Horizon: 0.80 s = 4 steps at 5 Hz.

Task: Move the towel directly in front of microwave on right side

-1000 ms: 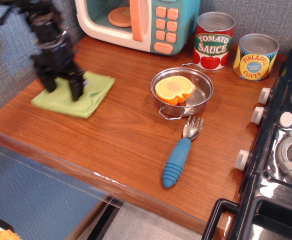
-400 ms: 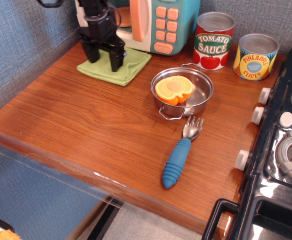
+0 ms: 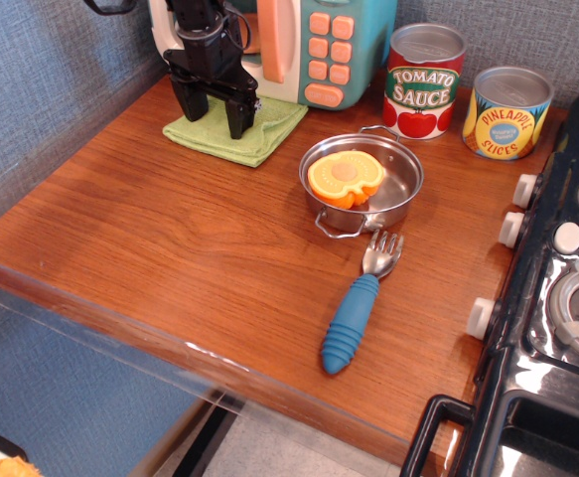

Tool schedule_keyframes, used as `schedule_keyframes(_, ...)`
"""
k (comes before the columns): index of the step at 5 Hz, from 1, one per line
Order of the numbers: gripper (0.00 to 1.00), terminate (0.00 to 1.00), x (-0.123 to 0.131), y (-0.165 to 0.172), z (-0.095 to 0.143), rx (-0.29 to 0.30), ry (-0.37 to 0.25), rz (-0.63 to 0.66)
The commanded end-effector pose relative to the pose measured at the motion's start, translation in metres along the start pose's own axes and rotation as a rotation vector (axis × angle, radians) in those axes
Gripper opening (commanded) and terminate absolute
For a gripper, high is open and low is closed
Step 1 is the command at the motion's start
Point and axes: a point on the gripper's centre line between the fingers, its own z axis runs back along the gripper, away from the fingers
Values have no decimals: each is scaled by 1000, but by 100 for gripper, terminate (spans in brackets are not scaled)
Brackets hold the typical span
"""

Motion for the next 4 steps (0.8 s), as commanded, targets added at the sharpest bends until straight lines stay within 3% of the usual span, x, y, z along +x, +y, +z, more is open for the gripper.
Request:
schedule_keyframes(1,100,0,39,-26,91,-40,-188,-13)
schedule_keyframes(2,100,0,35,-30,121,-40,-221,-9)
schedule_keyframes(3,100,0,20,-36,137,-17,-205,-16)
schedule_keyframes(4,100,0,-12,-42,150,20,-124,-16)
